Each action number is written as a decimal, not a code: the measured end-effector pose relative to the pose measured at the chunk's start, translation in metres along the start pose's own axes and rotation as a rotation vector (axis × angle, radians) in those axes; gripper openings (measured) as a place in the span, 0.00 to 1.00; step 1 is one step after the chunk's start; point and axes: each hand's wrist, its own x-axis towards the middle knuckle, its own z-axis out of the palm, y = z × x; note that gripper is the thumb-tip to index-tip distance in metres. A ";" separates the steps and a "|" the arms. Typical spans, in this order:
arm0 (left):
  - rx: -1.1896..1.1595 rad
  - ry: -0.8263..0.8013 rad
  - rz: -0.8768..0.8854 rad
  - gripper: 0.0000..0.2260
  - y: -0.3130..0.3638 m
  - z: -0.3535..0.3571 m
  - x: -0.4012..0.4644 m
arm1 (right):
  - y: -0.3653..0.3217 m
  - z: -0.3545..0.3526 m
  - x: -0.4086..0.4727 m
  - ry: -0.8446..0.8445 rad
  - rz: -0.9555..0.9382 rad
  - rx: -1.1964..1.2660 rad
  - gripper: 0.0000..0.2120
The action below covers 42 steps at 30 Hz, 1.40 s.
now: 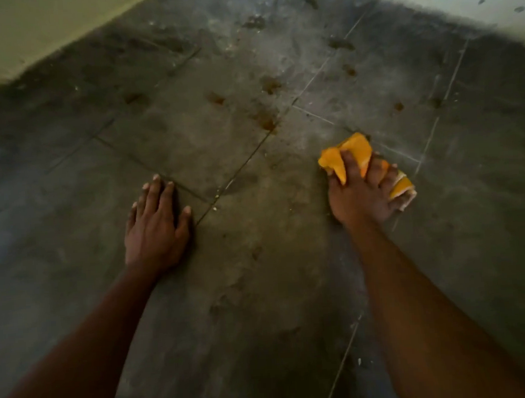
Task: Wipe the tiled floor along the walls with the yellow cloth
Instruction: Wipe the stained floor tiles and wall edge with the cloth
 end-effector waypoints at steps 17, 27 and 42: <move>0.013 -0.005 -0.038 0.29 -0.017 -0.017 0.031 | -0.083 0.034 -0.047 0.070 -0.226 -0.012 0.30; 0.019 0.000 -0.172 0.28 -0.046 -0.035 0.071 | -0.090 0.045 -0.107 -0.014 -0.757 -0.023 0.32; 0.014 0.163 -0.220 0.27 -0.044 -0.028 0.067 | -0.187 0.041 -0.088 -0.125 -0.732 -0.150 0.35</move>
